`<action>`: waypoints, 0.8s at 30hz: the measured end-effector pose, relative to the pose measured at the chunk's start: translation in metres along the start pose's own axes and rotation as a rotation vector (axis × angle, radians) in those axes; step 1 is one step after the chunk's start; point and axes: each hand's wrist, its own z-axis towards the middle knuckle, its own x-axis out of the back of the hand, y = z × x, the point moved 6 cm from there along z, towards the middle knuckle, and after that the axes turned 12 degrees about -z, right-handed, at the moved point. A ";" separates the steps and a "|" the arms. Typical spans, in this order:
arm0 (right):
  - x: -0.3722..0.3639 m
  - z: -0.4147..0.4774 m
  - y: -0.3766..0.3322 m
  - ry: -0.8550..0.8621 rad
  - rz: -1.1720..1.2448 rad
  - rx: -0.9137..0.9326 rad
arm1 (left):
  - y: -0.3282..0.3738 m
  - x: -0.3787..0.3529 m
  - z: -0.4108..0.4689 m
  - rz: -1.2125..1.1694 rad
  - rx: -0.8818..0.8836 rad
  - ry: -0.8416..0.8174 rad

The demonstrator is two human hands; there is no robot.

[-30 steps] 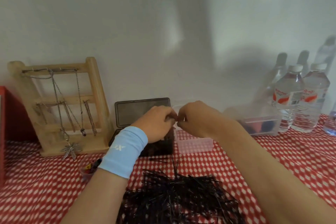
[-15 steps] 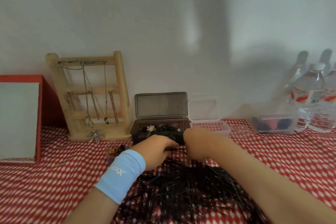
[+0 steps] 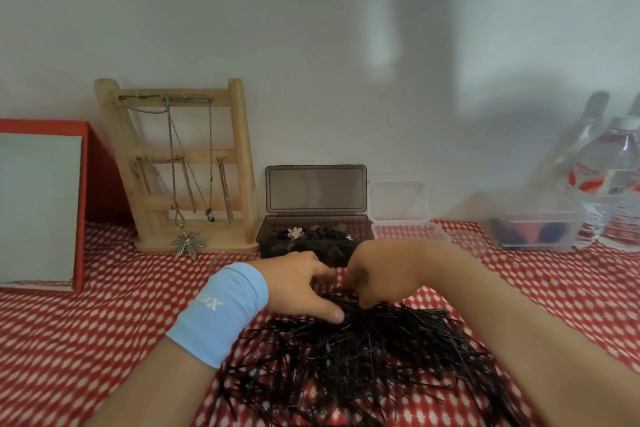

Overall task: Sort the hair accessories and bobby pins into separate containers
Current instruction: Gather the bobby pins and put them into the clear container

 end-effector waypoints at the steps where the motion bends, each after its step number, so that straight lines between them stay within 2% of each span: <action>1: 0.001 -0.001 -0.005 0.006 0.039 0.027 | 0.001 -0.002 -0.001 0.016 0.005 -0.027; 5: 0.007 -0.008 -0.010 -0.044 0.115 0.058 | 0.004 -0.001 -0.001 -0.067 -0.048 -0.008; 9: -0.004 -0.009 -0.007 -0.145 -0.048 -0.078 | 0.003 0.001 -0.001 -0.117 -0.043 0.015; 13: -0.005 -0.002 -0.014 -0.025 0.005 -0.036 | 0.000 0.003 -0.005 -0.048 0.035 -0.013; 16: -0.004 0.000 -0.018 -0.001 0.027 -0.026 | 0.002 0.002 -0.003 -0.003 0.032 0.012; 19: -0.008 0.002 -0.023 0.024 0.033 -0.032 | 0.001 0.005 -0.005 -0.063 0.028 0.036; 24: -0.008 0.006 -0.028 0.107 0.022 -0.035 | -0.009 0.012 -0.013 -0.001 0.123 -0.014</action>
